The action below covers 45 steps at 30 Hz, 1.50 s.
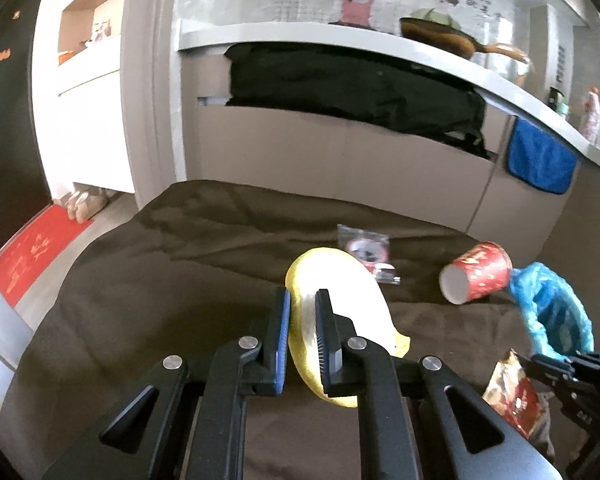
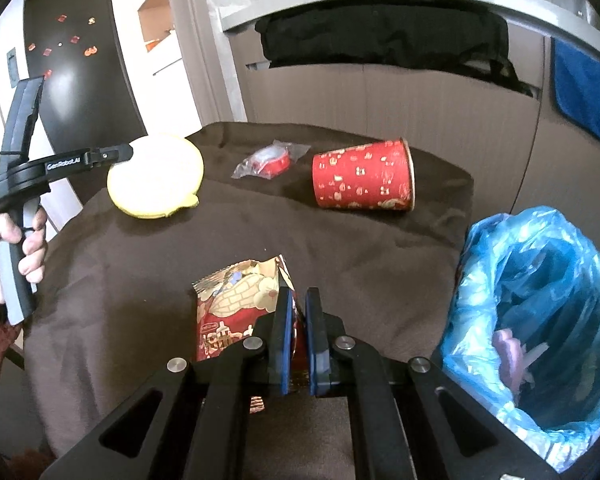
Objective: Collect trash
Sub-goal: 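Carry the yellow pad and red wrapper over the blue-lined bin with both grippers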
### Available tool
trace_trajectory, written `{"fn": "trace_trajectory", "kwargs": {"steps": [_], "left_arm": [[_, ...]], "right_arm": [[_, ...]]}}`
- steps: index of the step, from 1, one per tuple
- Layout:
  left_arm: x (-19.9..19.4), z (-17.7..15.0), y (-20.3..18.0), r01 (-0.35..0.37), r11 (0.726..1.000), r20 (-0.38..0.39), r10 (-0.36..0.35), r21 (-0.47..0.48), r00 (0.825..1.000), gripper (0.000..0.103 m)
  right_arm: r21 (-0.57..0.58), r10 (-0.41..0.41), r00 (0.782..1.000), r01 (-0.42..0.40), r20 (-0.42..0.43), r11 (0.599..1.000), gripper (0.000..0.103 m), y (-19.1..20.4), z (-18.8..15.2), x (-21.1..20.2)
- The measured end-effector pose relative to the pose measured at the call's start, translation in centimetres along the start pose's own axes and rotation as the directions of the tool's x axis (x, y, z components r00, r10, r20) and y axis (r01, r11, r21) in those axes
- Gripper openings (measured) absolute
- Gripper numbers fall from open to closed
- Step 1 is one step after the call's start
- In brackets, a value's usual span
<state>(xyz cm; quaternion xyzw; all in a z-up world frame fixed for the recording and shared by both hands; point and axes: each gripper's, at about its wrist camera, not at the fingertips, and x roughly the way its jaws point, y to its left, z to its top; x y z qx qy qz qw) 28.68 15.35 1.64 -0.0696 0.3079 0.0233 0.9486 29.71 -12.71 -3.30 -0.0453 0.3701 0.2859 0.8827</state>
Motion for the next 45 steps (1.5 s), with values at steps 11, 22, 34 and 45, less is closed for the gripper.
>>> {"fn": "trace_trajectory", "kwargs": {"steps": [11,22,34,45], "left_arm": [[-4.6,-1.9,-4.1,0.066,0.994,0.053,-0.071,0.088,0.996,0.012],[-5.8,-2.3,-7.0,0.105,0.987,0.058,-0.113,0.118,0.992,0.012],[-4.9,-2.2,-13.1,0.203,0.971,0.033,-0.209,0.124,0.977,0.012],[-1.7,-3.5,-22.1,0.324,0.935,-0.033,-0.323,0.143,0.946,0.012]], "right_arm": [[0.014,-0.045,0.998,0.044,0.036,0.999,0.005,-0.7,-0.1,-1.7],[0.046,-0.079,0.993,0.075,0.083,0.996,0.005,-2.1,0.4,-3.4],[0.090,-0.165,0.975,0.153,0.148,0.984,0.005,-5.6,-0.5,-7.6],[0.205,-0.289,0.939,0.251,0.185,0.946,0.005,-12.8,-3.2,-12.6]]}}
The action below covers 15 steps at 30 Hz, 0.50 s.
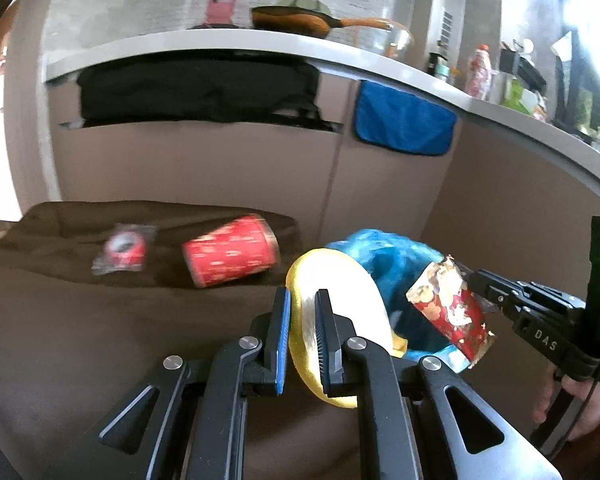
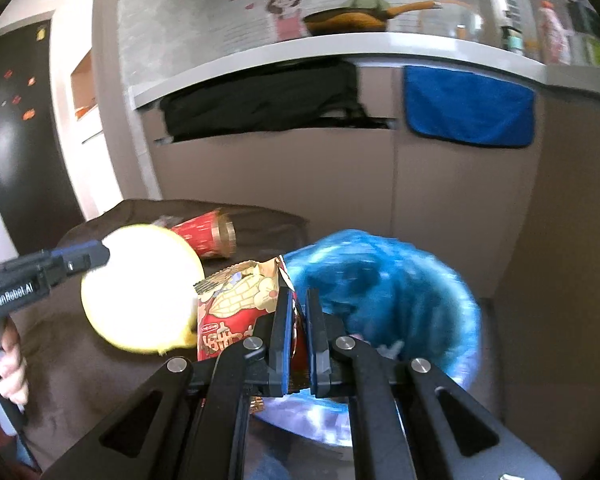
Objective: Collect trash
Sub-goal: 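Carry the yellow pad and red wrapper over the blue-lined bin with both grippers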
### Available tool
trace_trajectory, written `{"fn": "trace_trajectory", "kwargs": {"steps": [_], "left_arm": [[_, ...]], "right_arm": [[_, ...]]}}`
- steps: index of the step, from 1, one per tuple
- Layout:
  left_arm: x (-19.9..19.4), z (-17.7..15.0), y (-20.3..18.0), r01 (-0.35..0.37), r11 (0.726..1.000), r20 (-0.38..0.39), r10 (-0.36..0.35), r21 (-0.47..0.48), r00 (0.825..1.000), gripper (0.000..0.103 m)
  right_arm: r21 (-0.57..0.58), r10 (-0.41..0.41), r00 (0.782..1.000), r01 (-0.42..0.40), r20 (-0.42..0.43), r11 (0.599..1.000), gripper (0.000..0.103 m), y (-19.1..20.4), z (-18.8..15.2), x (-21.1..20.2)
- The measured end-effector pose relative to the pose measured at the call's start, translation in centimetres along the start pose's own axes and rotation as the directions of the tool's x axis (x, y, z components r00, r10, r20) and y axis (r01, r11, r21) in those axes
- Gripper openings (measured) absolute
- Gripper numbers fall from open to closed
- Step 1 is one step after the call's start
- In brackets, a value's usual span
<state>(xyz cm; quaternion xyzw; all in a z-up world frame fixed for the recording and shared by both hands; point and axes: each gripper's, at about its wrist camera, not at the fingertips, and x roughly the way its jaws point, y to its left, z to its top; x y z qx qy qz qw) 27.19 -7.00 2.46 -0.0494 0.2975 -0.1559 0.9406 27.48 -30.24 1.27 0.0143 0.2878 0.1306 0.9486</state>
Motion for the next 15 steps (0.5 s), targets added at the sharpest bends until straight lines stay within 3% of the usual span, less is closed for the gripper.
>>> {"fn": "trace_trajectory", "kwargs": {"steps": [7,15], "left_arm": [[3.7,1.0,-4.4,0.027,0.998,-0.016,-0.026,0.057,1.000,0.013],[7.1,1.3,-5.7,0.034,0.997,-0.056,-0.030,0.075,0.998,0.012]], "right_arm": [[0.045,-0.083,0.996,0.081,0.033,0.996,0.005,-4.2,-0.2,-0.2],[0.108,-0.098,0.995,0.097,0.005,0.989,0.005,-7.4,-0.9,1.9]]}}
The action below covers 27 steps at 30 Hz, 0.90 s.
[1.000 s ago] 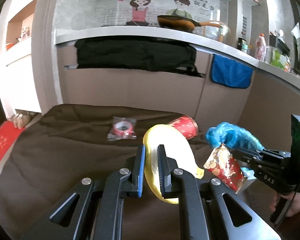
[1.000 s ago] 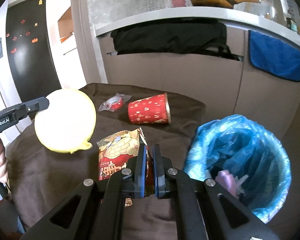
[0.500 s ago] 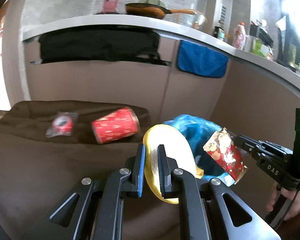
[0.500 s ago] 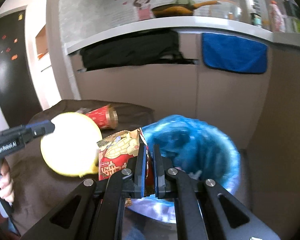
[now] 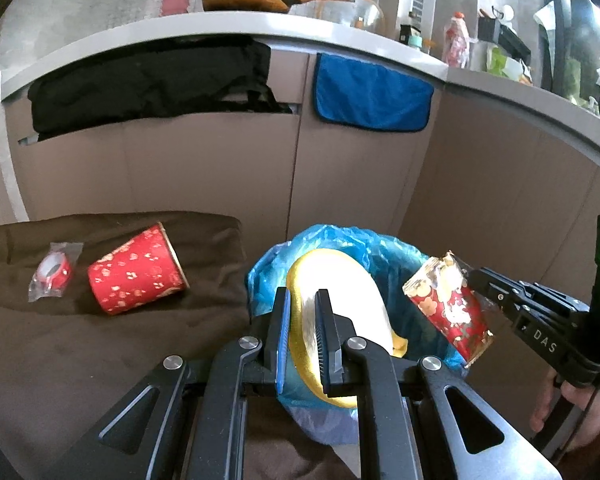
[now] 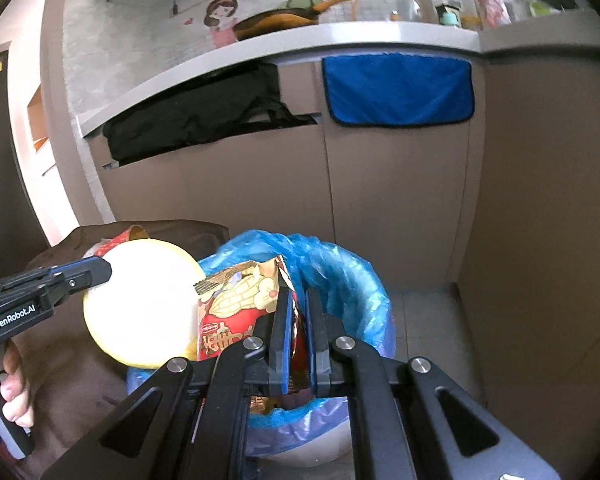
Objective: Collect trash
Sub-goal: 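Carry the yellow pad and red wrapper over the blue-lined bin with both grippers, then open both grippers to drop the pad and wrapper into the bin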
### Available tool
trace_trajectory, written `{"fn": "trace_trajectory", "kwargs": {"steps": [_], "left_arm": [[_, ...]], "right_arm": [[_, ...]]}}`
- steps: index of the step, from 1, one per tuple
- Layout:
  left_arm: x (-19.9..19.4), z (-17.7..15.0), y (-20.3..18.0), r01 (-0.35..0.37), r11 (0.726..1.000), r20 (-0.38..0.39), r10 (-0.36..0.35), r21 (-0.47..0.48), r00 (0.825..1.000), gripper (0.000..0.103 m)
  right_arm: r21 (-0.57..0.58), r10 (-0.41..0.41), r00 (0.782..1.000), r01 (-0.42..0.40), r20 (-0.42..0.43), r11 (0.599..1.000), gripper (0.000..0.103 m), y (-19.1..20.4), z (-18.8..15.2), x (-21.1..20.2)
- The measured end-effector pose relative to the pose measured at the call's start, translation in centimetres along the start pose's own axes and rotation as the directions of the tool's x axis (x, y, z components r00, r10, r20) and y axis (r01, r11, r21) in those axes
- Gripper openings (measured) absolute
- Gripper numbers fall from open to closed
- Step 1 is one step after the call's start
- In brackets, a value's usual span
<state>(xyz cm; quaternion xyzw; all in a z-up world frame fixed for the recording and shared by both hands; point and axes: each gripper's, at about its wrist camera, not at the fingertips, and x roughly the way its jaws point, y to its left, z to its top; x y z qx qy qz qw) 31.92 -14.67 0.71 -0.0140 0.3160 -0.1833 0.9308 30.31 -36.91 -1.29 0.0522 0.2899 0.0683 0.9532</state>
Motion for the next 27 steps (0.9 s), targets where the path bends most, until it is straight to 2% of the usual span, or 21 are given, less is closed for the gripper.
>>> {"fn": "trace_trajectory", "kwargs": {"steps": [10,27], "left_arm": [[2.9,-0.2,0.6,0.000,1.000,-0.049,-0.001,-0.011,0.999,0.012],[5.4,-1.2,1.1,-0.001,1.000,-0.086,-0.001,-0.025,0.996,0.013]], "right_arm": [[0.022,-0.007,1.000,0.008,-0.026,1.000,0.005,-0.6,-0.3,2.4],[0.058,-0.027,0.998,0.031,-0.062,0.998,0.005,-1.9,-1.5,4.4]]}}
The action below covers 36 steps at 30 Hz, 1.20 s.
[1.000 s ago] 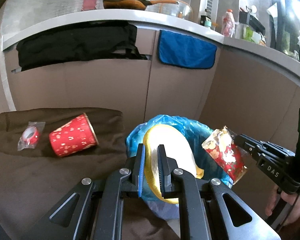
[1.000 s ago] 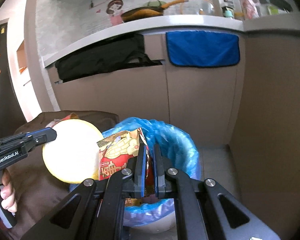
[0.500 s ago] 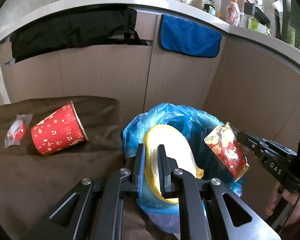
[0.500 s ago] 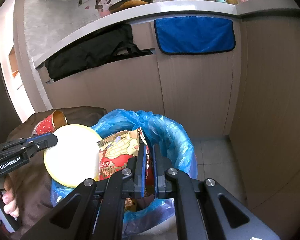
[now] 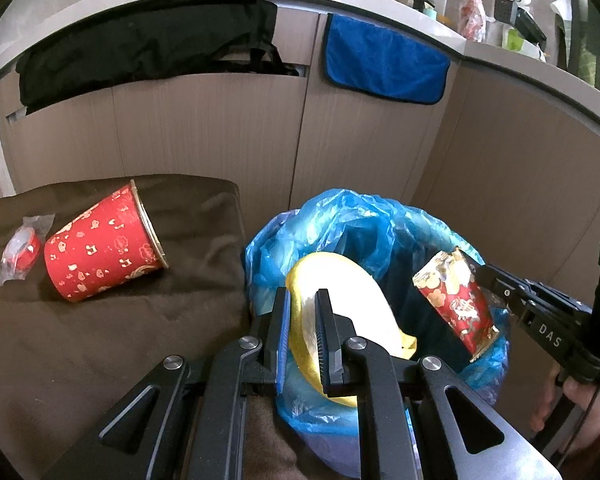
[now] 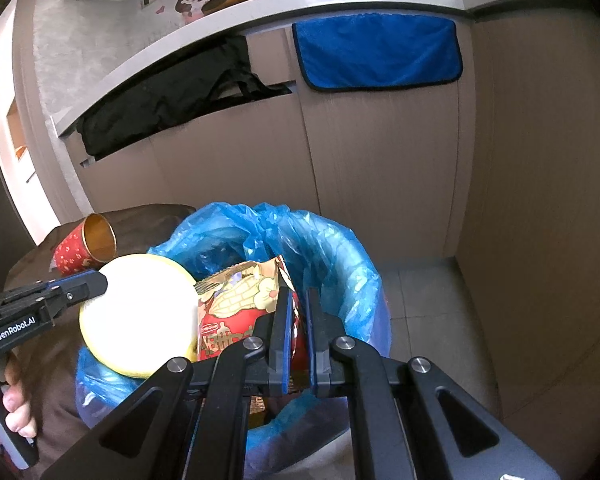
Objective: Collect trash
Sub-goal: 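Open both grippers to drop the pad and wrapper into the bin, then move both grippers back to the table toward the red paper cup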
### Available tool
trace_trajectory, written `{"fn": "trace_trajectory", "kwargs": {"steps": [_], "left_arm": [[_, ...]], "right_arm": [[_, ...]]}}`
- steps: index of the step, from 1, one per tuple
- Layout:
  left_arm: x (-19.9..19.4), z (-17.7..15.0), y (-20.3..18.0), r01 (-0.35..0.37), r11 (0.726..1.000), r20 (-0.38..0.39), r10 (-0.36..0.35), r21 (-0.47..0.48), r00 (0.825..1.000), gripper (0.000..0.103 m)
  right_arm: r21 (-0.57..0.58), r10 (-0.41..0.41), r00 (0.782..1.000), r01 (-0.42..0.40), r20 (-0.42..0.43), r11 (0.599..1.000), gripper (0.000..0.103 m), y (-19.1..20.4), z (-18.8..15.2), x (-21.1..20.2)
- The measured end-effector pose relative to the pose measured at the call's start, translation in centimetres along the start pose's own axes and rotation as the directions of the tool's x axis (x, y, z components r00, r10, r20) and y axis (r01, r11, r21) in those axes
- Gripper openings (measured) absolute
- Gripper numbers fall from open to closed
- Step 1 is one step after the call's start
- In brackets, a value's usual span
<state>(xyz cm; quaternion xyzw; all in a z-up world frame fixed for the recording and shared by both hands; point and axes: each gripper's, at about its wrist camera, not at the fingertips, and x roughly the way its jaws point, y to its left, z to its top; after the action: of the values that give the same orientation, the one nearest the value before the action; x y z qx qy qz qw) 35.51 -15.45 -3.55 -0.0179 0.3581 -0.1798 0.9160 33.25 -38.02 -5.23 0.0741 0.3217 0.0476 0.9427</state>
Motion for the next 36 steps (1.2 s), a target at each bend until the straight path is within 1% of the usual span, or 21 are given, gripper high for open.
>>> {"fn": "trace_trajectory", "kwargs": {"steps": [7,12,15,17,20,22,24,25,27,29,31,36], "left_arm": [[1.2,-0.1,0.4,0.006,1.000,-0.042,-0.008,-0.028,0.999,0.013],[1.4,-0.1,0.4,0.005,0.999,-0.050,-0.007,-0.033,0.999,0.013],[1.5,-0.1,0.7,0.034,0.998,-0.052,-0.037,-0.061,0.998,0.015],[1.8,-0.1,0.9,0.044,0.996,-0.068,-0.049,-0.075,0.996,0.016],[1.7,0.0,1.0,0.043,0.996,-0.070,-0.049,-0.080,0.996,0.018],[1.3,0.1,0.8,0.036,0.997,-0.053,-0.039,-0.068,0.998,0.019],[0.9,0.2,0.6,0.027,0.998,-0.039,-0.030,-0.054,0.999,0.021],[0.7,0.4,0.5,0.030,0.998,-0.033,-0.032,-0.049,0.999,0.024],[0.0,0.7,0.7,0.060,0.996,-0.007,-0.061,-0.063,0.998,0.030],[-0.5,1.0,1.2,0.086,0.992,0.005,-0.086,-0.093,0.996,0.040],[-0.8,1.4,1.8,0.095,0.990,0.004,-0.095,-0.109,0.995,0.041],[-2.9,1.7,3.7,0.068,0.990,0.025,-0.065,-0.124,0.998,0.041]], "right_arm": [[0.002,-0.004,1.000,0.004,0.002,1.000,0.005,-0.2,0.0,0.1],[-0.001,-0.004,1.000,0.004,0.003,1.000,0.006,-0.2,0.1,0.2],[-0.002,0.001,1.000,-0.001,0.004,1.000,0.010,0.0,0.2,0.1],[-0.003,-0.009,1.000,0.009,0.012,1.000,0.011,0.0,0.2,-0.1],[-0.001,-0.013,1.000,0.013,0.018,1.000,0.013,0.1,0.3,-0.3],[0.001,-0.008,1.000,0.008,0.030,1.000,0.015,0.2,0.4,-0.6],[-0.001,-0.006,0.999,0.006,0.036,1.000,0.016,0.4,0.6,-1.0],[0.000,-0.006,0.999,0.006,0.035,1.000,0.016,0.4,0.7,-1.1],[-0.007,-0.007,0.999,0.007,0.036,1.000,0.016,0.7,1.0,-1.5],[-0.014,-0.012,0.999,0.013,0.040,1.000,0.016,1.0,1.2,-1.8],[-0.024,-0.016,0.999,0.017,0.044,1.000,0.016,1.5,1.6,-2.2],[-0.046,-0.005,0.999,0.008,0.049,0.999,0.016,3.2,2.3,-2.9]]}}
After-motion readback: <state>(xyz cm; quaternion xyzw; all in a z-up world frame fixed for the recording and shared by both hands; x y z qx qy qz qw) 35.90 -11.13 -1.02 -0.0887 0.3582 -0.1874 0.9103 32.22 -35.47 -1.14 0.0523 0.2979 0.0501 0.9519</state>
